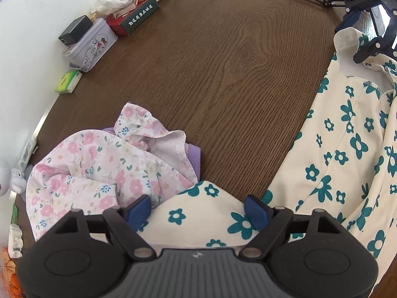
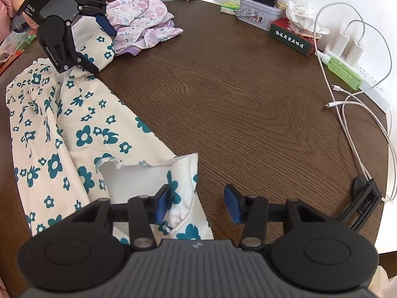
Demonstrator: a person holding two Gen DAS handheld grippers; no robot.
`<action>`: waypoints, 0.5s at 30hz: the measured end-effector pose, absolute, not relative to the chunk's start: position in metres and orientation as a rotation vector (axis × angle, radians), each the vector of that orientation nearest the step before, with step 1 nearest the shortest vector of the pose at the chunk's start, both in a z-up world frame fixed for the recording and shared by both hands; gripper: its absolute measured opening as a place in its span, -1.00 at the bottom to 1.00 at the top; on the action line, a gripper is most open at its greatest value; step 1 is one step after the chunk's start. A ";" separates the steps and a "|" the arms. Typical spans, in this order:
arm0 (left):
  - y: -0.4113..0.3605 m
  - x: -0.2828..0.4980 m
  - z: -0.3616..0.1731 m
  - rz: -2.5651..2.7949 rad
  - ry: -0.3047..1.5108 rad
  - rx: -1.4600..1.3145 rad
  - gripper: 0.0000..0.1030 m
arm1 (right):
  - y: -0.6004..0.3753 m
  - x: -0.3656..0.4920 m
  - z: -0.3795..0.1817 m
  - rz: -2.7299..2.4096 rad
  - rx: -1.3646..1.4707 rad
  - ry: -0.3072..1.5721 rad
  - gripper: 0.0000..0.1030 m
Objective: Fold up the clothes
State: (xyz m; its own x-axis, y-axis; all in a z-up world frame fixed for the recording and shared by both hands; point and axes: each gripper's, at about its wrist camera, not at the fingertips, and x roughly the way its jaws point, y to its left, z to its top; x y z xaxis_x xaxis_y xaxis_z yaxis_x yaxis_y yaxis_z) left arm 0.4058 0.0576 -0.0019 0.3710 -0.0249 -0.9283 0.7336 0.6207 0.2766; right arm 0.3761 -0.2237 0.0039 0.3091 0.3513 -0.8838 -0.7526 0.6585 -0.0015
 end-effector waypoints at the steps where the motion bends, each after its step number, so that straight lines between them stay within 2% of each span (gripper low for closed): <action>1: 0.059 0.405 -0.002 -0.555 1.092 0.760 0.40 | -0.223 0.376 0.003 0.769 -0.459 1.021 -0.27; 2: 0.061 0.404 -0.001 -0.557 1.088 0.741 0.30 | -0.223 0.375 0.001 0.774 -0.458 1.027 -0.32; 4: 0.064 0.401 0.000 -0.560 1.082 0.704 -0.15 | -0.222 0.374 -0.001 0.782 -0.453 1.039 -0.51; 5: 0.065 0.400 0.001 -0.555 1.079 0.690 -0.61 | -0.222 0.373 -0.001 0.784 -0.449 1.039 -0.55; 6: 0.065 0.398 0.000 -0.547 1.075 0.685 -0.85 | -0.222 0.372 -0.001 0.787 -0.445 1.038 -0.63; 10: 0.065 0.381 0.006 -0.545 1.020 0.658 -0.90 | -0.221 0.365 0.002 0.792 -0.449 1.009 -0.85; 15: 0.070 0.339 0.033 -0.504 0.796 0.605 -0.91 | -0.225 0.348 0.018 0.807 -0.450 0.917 -0.90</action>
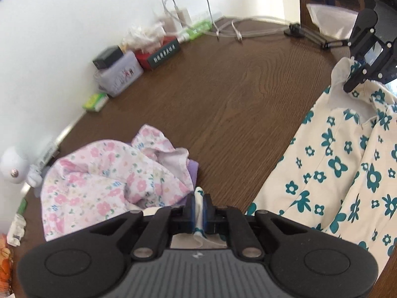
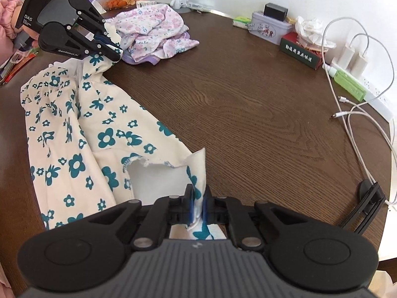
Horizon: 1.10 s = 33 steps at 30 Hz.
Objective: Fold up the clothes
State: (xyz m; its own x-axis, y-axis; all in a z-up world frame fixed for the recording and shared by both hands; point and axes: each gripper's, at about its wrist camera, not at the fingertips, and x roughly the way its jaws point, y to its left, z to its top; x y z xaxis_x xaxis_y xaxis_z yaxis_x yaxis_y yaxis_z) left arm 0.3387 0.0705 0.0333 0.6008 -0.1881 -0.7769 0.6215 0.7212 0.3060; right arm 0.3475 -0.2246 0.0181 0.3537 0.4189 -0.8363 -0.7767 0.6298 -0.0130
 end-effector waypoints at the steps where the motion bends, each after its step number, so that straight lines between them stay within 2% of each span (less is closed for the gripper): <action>1: 0.076 0.331 0.041 -0.496 0.752 0.571 -0.92 | -0.226 0.342 0.023 0.807 -0.454 0.889 -0.90; 7: 0.110 0.267 0.079 -0.437 0.523 0.440 -0.92 | -0.235 0.292 0.058 0.813 -0.494 0.700 -0.90; 11: 0.139 0.214 0.080 -0.396 0.440 0.354 -0.92 | -0.243 0.246 0.067 0.848 -0.564 0.597 -0.90; 17: 0.153 0.150 0.037 -0.386 0.494 0.260 -0.92 | -0.242 0.187 0.045 0.931 -0.645 0.614 -0.90; 25: 0.167 0.129 0.009 -0.373 0.584 0.187 -0.91 | -0.234 0.152 0.009 0.958 -0.682 0.688 -0.89; 28: 0.167 0.125 0.021 -0.380 0.562 0.167 -0.56 | -0.234 0.152 0.007 0.946 -0.670 0.691 -0.87; 29: 0.164 0.124 0.027 -0.375 0.536 0.180 -0.15 | -0.234 0.152 0.006 0.942 -0.667 0.690 -0.87; 30: 0.160 0.123 0.034 -0.371 0.510 0.193 0.18 | -0.234 0.152 0.006 0.939 -0.664 0.690 -0.87; 33: 0.140 0.129 0.042 -0.367 0.470 0.339 0.29 | -0.233 0.152 0.003 0.931 -0.663 0.689 -0.87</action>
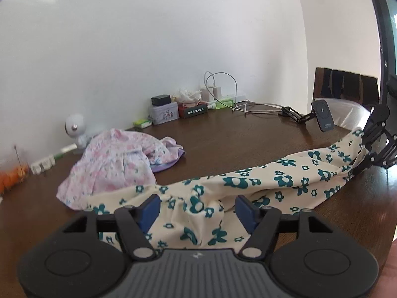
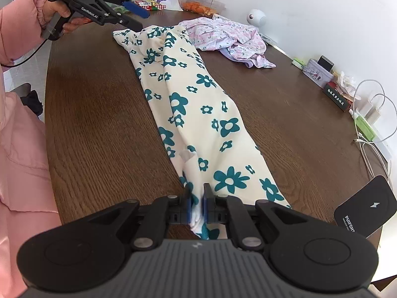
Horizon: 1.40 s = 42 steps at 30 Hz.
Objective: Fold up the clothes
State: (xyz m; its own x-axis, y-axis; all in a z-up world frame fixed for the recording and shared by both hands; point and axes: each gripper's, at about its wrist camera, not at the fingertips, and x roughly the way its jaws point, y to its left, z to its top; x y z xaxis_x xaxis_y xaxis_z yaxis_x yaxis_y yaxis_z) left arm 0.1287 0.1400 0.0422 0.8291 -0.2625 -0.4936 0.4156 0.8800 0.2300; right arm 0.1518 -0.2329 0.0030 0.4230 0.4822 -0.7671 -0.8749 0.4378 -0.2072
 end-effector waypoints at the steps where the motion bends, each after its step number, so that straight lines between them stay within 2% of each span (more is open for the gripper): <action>1: 0.131 0.134 0.041 -0.366 0.474 0.405 0.29 | -0.234 0.152 0.003 0.929 -0.659 0.688 -0.87; 6: 0.101 0.169 0.018 -0.379 0.552 0.643 0.29 | -0.235 0.152 0.002 0.917 -0.649 0.688 -0.87; 7: 0.099 0.176 0.014 -0.385 0.566 0.679 0.21 | -0.235 0.151 0.002 0.915 -0.651 0.688 -0.87; 9: 0.094 0.185 0.008 -0.406 0.596 0.743 -0.57 | -0.234 0.151 0.002 0.912 -0.651 0.691 -0.87; 10: 0.093 0.186 0.007 -0.417 0.601 0.777 -0.76 | -0.234 0.152 0.002 0.910 -0.651 0.693 -0.87; 17: 0.094 0.138 0.016 -0.443 0.405 1.045 -0.78 | -0.237 0.154 0.004 0.889 -0.660 0.701 -0.87; 25: 0.086 0.119 -0.030 -0.478 0.496 1.138 -0.75 | -0.237 0.157 -0.001 0.875 -0.645 0.706 -0.87; 28: 0.084 0.125 -0.028 -0.488 0.529 1.102 -0.66 | -0.239 0.155 0.000 0.877 -0.636 0.717 -0.86; 30: 0.087 0.129 -0.021 -0.496 0.547 1.068 -0.50 | -0.242 0.154 0.001 0.874 -0.630 0.723 -0.85; 32: 0.094 0.131 -0.009 -0.498 0.557 1.004 0.26 | -0.247 0.152 0.003 0.878 -0.596 0.727 -0.79; 33: 0.100 0.132 0.001 -0.507 0.557 0.948 0.41 | -0.251 0.151 0.007 0.884 -0.566 0.724 -0.65; 34: 0.106 0.132 0.011 -0.516 0.552 0.892 0.41 | -0.255 0.150 0.011 0.889 -0.536 0.718 -0.44; 36: 0.117 0.131 0.032 -0.519 0.527 0.780 0.46 | -0.264 0.146 0.024 0.888 -0.450 0.685 -0.15; 38: 0.125 0.133 0.054 -0.535 0.493 0.643 0.64 | -0.272 0.145 0.036 0.884 -0.362 0.650 -0.05; 40: 0.125 0.138 0.070 -0.571 0.472 0.501 0.67 | -0.272 0.151 0.045 0.854 -0.261 0.624 0.10; 42: 0.115 0.146 0.080 -0.602 0.463 0.377 0.68 | -0.269 0.161 0.050 0.814 -0.166 0.605 0.13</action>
